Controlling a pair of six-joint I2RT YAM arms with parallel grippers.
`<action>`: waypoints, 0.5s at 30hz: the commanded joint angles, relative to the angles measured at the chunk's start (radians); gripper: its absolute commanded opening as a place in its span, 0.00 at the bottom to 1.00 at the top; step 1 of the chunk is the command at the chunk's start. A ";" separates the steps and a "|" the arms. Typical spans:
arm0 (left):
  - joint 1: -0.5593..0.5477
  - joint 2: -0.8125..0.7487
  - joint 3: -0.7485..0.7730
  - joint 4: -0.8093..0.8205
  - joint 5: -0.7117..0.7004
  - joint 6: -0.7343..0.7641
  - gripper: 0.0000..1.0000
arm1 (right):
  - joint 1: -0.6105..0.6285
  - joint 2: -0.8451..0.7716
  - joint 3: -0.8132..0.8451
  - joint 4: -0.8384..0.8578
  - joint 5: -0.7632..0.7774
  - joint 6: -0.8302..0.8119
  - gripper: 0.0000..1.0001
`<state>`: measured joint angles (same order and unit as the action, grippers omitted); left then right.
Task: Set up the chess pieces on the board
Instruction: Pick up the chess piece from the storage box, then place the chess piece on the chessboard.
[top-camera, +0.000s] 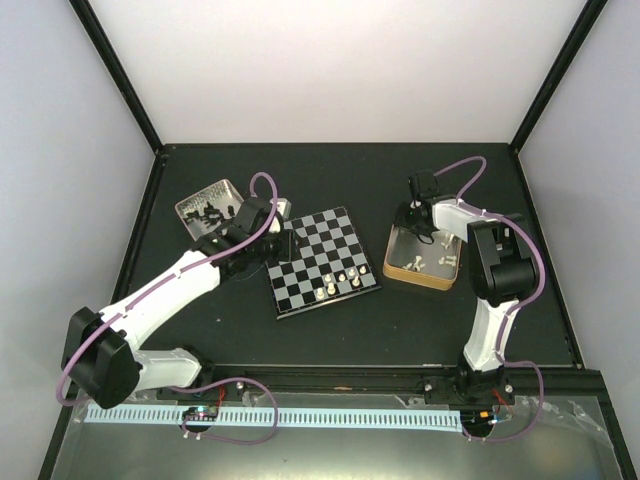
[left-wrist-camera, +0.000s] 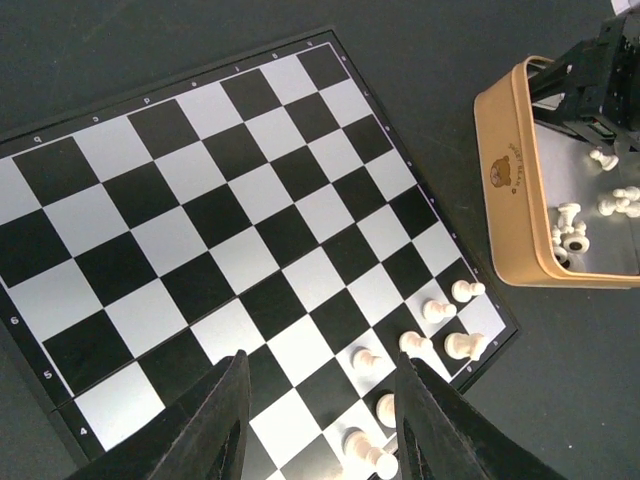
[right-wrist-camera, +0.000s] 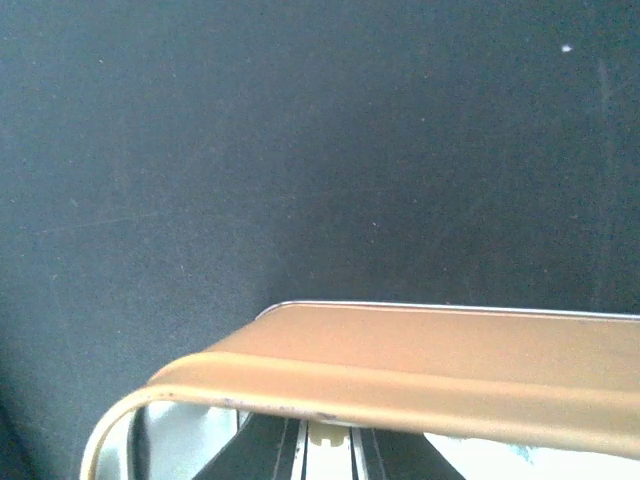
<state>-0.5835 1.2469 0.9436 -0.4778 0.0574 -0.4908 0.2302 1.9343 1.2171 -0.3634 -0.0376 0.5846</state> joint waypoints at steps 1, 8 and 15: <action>0.005 -0.015 -0.003 0.038 0.042 -0.017 0.42 | 0.003 -0.065 -0.027 -0.002 -0.009 -0.010 0.05; 0.022 -0.039 -0.009 0.089 0.163 -0.056 0.48 | 0.006 -0.298 -0.203 0.125 -0.191 -0.039 0.07; 0.104 -0.037 -0.011 0.195 0.495 -0.156 0.56 | 0.076 -0.501 -0.318 0.305 -0.507 -0.098 0.07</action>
<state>-0.5190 1.2255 0.9298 -0.3798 0.3149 -0.5686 0.2573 1.5002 0.9363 -0.2111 -0.3027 0.5385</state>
